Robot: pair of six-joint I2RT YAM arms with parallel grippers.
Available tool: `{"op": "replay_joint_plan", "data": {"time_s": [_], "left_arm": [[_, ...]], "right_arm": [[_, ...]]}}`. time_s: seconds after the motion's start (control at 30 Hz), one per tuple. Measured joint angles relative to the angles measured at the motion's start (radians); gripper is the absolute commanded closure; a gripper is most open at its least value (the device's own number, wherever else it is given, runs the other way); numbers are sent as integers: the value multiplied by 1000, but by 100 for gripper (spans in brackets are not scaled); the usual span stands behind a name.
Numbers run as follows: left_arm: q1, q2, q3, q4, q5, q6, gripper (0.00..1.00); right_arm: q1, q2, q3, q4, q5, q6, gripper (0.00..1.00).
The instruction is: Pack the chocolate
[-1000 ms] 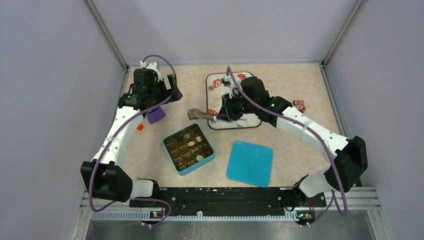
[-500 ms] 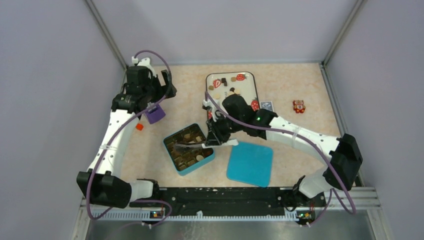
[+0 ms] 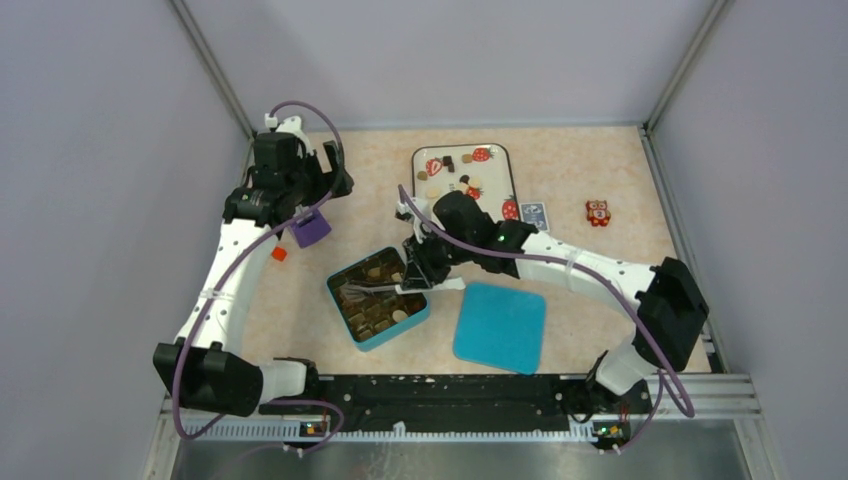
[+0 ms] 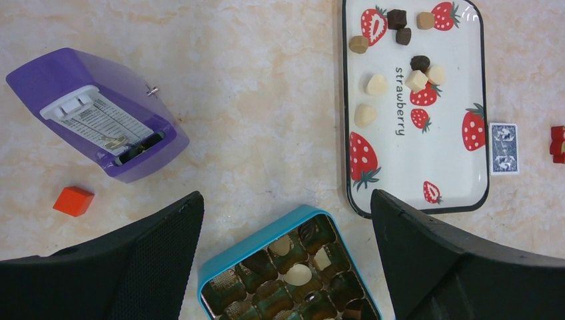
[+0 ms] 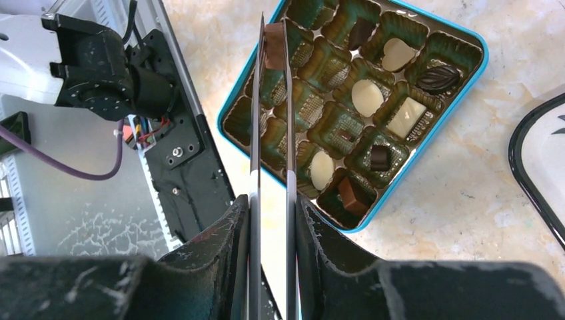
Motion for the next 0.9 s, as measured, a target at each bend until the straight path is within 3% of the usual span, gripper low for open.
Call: {"op": "replay_joint_plan", "data": {"time_s": [0.23,0.37,0.47,0.9], "left_arm": [[0,0,0,-3,0,1,1],[0,0,0,-3,0,2,1],[0,0,0,-3,0,4,1],[1,0,0,-3,-6,12,1]], "right_arm": [[0,37,0,32,29,0,98],[0,57,0,34,47,0,76],[0,63,1,34,50,0,71],[0,63,25,30,63,0,70]]}}
